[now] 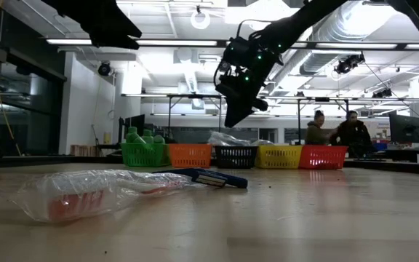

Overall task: Pick & Place Travel size toiletries
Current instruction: Put the orange toothbrush into the black bin

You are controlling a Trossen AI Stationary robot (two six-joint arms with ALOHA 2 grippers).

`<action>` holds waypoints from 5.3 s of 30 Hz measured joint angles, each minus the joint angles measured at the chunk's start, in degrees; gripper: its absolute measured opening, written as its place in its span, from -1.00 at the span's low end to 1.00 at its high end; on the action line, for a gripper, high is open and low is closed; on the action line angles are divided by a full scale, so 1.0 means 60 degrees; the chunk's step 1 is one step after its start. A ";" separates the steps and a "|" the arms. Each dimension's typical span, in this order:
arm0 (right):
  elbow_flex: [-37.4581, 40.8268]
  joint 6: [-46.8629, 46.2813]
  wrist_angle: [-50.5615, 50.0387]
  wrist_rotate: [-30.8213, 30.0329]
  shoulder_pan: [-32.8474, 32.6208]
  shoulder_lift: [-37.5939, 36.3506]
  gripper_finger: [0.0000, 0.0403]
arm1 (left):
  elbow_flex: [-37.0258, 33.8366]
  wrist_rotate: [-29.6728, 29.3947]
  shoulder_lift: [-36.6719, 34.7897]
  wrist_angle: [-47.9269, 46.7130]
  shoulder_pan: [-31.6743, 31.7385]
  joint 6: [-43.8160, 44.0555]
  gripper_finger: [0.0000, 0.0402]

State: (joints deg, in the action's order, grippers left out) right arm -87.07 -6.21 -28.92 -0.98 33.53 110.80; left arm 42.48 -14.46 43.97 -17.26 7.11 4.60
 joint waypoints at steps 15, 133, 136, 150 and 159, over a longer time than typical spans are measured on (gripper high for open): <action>-0.0005 -0.0233 -0.0583 0.0403 -0.0266 -0.0717 -0.68 | 0.0000 -0.0011 -0.0004 -0.0248 0.0000 0.0194 0.42; 0.6445 -0.8246 -0.0373 -0.7653 -1.0297 -0.4160 -0.67 | 0.5074 0.1853 0.9436 -0.2977 -0.3908 0.9957 0.42; 0.6484 -0.8283 -0.0280 -0.7661 -1.0555 -0.4160 -0.67 | 0.5723 0.1823 1.0079 -0.3362 -0.4211 1.0337 0.42; 0.6488 -0.8244 0.0095 -0.7783 -1.1577 -0.4156 -0.67 | 0.7690 0.1590 1.1917 -0.4456 -0.5157 1.2043 0.42; 0.6488 -0.8192 0.0150 -0.7785 -1.1652 -0.4160 -0.67 | 0.8047 0.1686 1.2547 -0.4931 -0.5333 1.2544 0.42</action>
State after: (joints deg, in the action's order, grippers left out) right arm -48.14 -55.37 -28.02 -47.70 -36.38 85.84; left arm 90.76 -4.34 119.25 -46.85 -24.88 79.86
